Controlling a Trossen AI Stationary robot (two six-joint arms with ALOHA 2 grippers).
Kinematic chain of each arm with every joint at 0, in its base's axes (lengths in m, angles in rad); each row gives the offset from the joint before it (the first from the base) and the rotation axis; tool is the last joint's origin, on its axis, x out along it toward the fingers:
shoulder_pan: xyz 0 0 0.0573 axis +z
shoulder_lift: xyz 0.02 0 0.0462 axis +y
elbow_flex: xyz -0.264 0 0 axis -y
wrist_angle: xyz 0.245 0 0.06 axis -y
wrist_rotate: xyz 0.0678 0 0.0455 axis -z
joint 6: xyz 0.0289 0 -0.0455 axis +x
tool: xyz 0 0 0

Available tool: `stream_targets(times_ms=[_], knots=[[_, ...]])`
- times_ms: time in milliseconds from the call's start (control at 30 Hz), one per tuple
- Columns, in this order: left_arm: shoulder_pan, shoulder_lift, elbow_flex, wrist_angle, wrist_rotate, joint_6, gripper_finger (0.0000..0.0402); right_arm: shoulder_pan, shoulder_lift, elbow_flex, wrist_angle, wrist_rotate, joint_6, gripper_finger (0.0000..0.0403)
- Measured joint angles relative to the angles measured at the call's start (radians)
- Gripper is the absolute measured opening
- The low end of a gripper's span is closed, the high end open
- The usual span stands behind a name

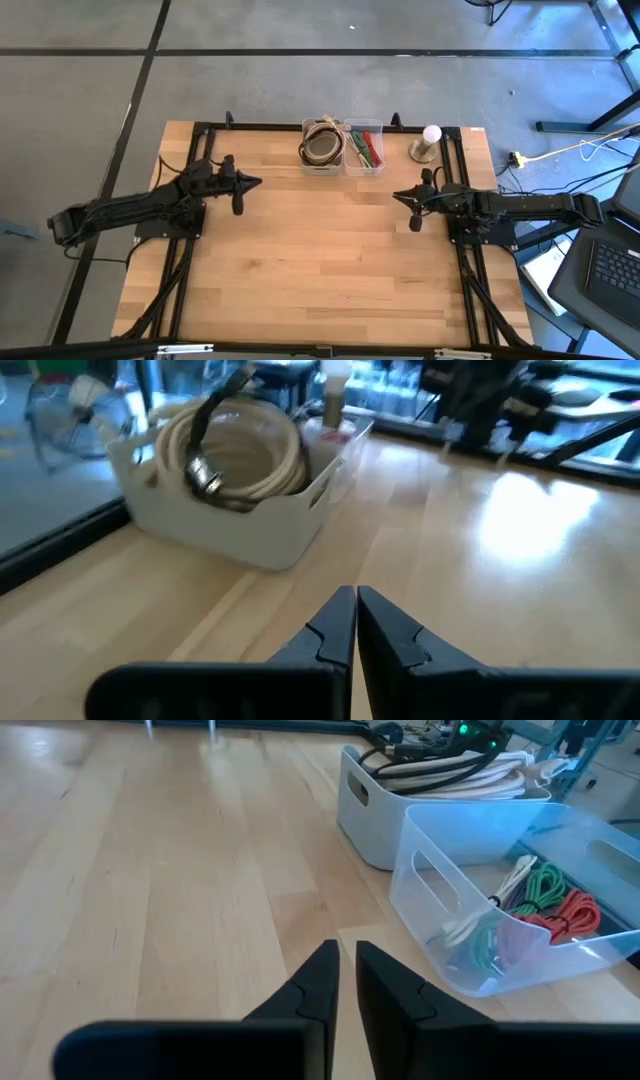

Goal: Pick & Place USB Port
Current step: Return to Home Position

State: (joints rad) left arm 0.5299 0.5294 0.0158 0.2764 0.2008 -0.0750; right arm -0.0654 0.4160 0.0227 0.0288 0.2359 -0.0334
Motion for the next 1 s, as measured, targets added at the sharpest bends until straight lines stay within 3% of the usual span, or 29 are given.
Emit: stream_targets(times_ms=[267, 800, 1000], knots=[[-0.113, -0.203, 0.0, 0.004, 0.004, 0.0, 0.0005, 0.001, -0.03, 0.0, -0.006, 0.0, 0.0, 0.0044], [-0.234, -0.514, -0.006, 0.004, 0.003, 0.0, 0.0008, 0.001, -0.265, 0.0, -0.005, -0.001, -0.001, 0.0045], [-0.269, -0.529, -0.007, 0.038, 0.001, 0.001, 0.001, 0.001, -0.331, -0.016, 0.038, -0.001, -0.001, 0.0045]])
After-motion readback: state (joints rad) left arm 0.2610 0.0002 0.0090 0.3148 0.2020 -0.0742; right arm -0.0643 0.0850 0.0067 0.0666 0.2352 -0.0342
